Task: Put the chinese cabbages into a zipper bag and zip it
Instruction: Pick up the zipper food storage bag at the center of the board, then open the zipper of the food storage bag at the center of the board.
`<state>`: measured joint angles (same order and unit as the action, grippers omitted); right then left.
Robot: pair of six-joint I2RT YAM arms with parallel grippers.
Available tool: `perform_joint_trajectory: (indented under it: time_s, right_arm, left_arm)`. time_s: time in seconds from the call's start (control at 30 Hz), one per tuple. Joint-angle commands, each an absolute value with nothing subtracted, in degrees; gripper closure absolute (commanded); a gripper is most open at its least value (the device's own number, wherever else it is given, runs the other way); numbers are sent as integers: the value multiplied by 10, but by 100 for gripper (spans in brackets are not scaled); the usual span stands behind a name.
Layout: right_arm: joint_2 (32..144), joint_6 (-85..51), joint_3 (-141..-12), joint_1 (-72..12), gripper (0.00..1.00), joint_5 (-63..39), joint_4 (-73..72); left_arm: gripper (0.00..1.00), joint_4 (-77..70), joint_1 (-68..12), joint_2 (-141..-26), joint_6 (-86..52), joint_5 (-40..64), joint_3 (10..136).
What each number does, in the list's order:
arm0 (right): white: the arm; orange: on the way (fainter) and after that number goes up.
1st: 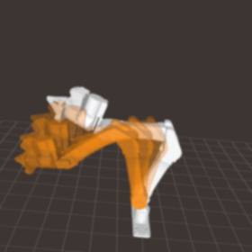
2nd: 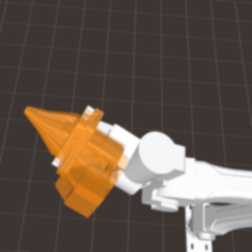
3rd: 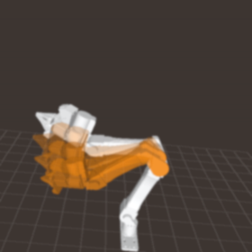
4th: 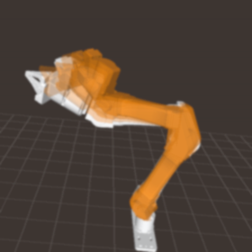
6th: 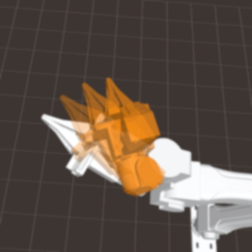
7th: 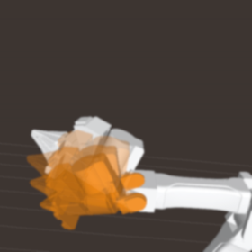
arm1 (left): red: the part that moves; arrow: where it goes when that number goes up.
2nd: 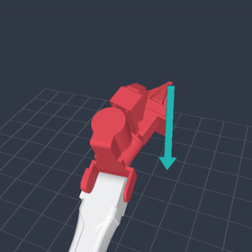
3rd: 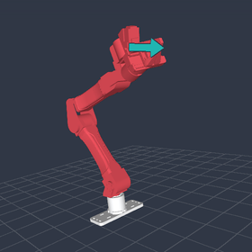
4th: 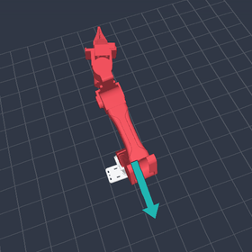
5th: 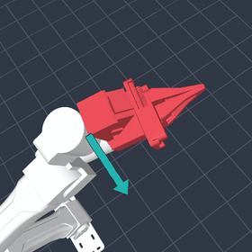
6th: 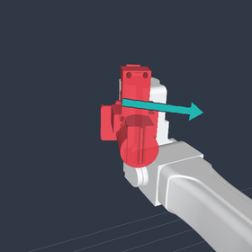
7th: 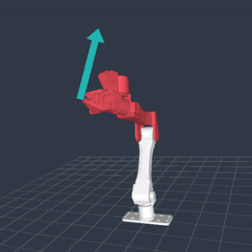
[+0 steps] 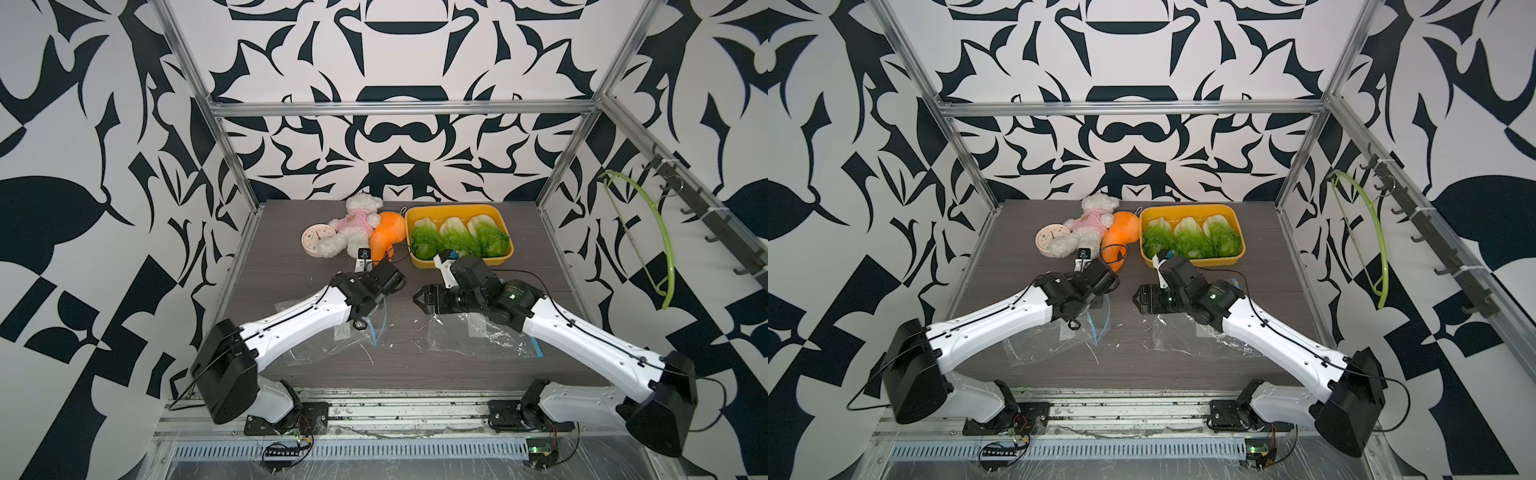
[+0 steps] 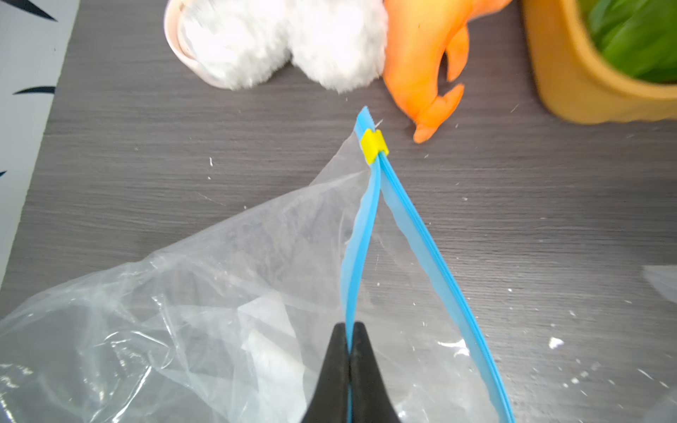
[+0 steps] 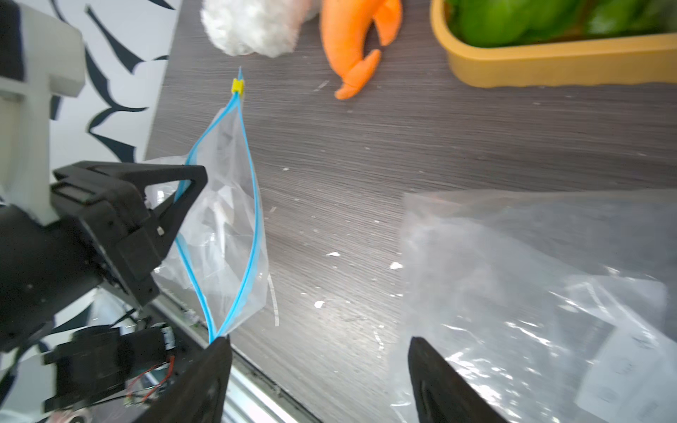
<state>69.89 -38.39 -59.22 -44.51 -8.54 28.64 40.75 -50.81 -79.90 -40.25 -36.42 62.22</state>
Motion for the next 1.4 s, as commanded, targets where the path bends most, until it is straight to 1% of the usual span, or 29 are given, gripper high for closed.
perform_joint_trajectory:
  time_s: [0.0,0.17,0.3,0.37,0.5,0.63,0.8,0.9,1.0,1.07,1.2,1.27,1.37]
  right_arm:
    - [716,-411,-631,-455,27,-125,258]
    - [774,-418,-686,-482,29,-140,245]
    - [818,-427,-718,-489,32,-135,239]
    - [836,-427,-733,-491,35,-135,237]
    - [876,-414,-772,-506,38,-133,252]
    - [894,-412,-771,-507,43,-107,260]
    - [895,-401,-757,-507,58,-58,279]
    - [881,-401,-728,-507,63,-22,279]
    - [866,-404,-697,-515,64,19,275]
    - [861,-408,-682,-522,64,36,267]
    - [848,-410,-664,-533,63,21,223]
    - [837,-408,-659,-534,60,4,198]
    - [835,-388,-683,-534,51,-10,211]
  left_arm:
    - [100,347,-509,-746,-351,-354,586]
    - [100,316,-509,-682,-307,-310,560]
    - [100,303,-509,-643,-303,-281,547]
    - [100,291,-509,-629,-299,-259,537]
    - [100,293,-509,-619,-296,-251,535]
    - [100,294,-509,-605,-293,-263,542]
    - [100,320,-509,-598,-261,-294,578]
    - [100,347,-509,-597,-233,-337,613]
    - [100,345,-509,-594,-207,-354,631]
    - [100,334,-509,-594,-191,-337,631]
    - [100,309,-509,-601,-182,-300,620]
    - [100,305,-508,-607,-178,-295,613]
    - [100,314,-509,-617,-178,-287,609]
